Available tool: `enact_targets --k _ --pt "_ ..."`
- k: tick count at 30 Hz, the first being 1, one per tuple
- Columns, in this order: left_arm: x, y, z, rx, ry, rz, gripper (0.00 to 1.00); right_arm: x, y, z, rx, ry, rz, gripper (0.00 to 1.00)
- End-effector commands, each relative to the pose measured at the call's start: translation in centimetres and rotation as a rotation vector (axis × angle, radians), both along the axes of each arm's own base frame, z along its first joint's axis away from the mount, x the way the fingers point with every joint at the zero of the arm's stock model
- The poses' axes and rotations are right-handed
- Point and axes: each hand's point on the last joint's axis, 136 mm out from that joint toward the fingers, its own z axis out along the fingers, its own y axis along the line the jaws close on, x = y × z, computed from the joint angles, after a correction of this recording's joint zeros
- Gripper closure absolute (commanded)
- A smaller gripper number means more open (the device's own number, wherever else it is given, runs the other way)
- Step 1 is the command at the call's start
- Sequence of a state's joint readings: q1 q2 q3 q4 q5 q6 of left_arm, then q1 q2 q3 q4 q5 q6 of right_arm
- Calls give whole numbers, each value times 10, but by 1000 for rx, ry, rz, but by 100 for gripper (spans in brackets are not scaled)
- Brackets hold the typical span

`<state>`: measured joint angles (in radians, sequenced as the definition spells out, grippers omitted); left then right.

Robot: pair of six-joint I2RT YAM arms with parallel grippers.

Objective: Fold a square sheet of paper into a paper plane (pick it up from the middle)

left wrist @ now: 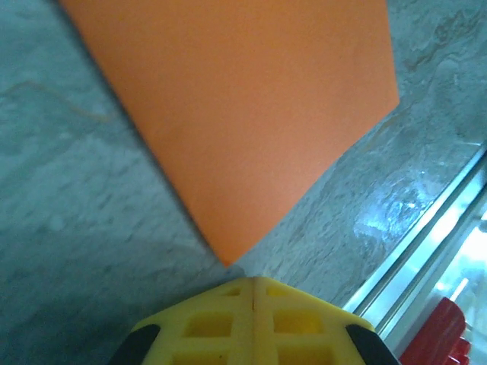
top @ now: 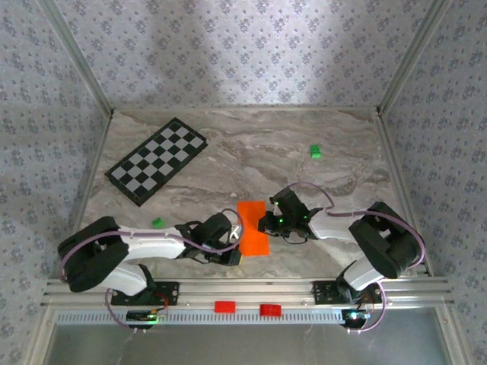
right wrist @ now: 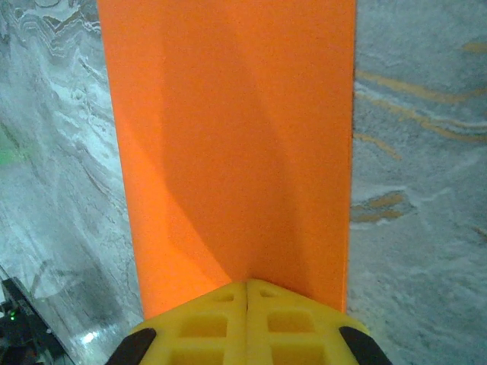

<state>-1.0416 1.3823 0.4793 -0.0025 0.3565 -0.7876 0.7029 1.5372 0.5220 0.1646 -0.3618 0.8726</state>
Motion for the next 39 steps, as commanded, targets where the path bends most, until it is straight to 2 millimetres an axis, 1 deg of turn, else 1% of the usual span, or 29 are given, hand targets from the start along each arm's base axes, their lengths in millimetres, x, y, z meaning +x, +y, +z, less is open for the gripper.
enact_targets --k 1,3,6,9,13,14,16,18,21,24,25,27,30,36,39 --pt "25 16 19 34 -81 122 100 -35 -57 -56 -309 145 -7 100" --pt "44 18 37 -66 -83 203 100 -28 -53 -50 -319 138 15 100" --pt "75 27 58 -200 -50 323 98 -13 -44 -41 -316 122 21 100" --pt "96 29 77 -255 -50 351 97 -3 -35 -35 -283 110 11 100" --pt "121 27 87 -257 -57 352 97 8 -21 -23 -229 74 47 100" --pt "126 25 88 -261 -46 356 97 10 -18 -18 -216 59 59 100" --pt "136 20 90 -282 -33 356 96 15 -13 0 -188 13 64 100" --pt "145 15 91 -287 -34 357 95 17 -17 19 -179 -36 46 99" --pt "158 6 91 -291 -27 336 94 10 -37 35 -185 -67 -21 94" --pt "168 -6 86 -295 0 312 93 -1 -55 43 -157 -79 -80 90" --pt "170 -11 84 -303 13 300 93 -6 -61 43 -152 -72 -105 88" --pt "175 -16 80 -300 25 290 93 -13 -68 43 -125 -65 -132 80" --pt "182 -19 73 -281 27 281 93 -21 -67 42 -66 -39 -157 73" --pt "194 -27 55 -252 49 284 93 -32 -56 37 -35 27 -117 69" --pt "200 -26 45 -221 48 298 93 -34 -52 33 -31 58 -114 67"
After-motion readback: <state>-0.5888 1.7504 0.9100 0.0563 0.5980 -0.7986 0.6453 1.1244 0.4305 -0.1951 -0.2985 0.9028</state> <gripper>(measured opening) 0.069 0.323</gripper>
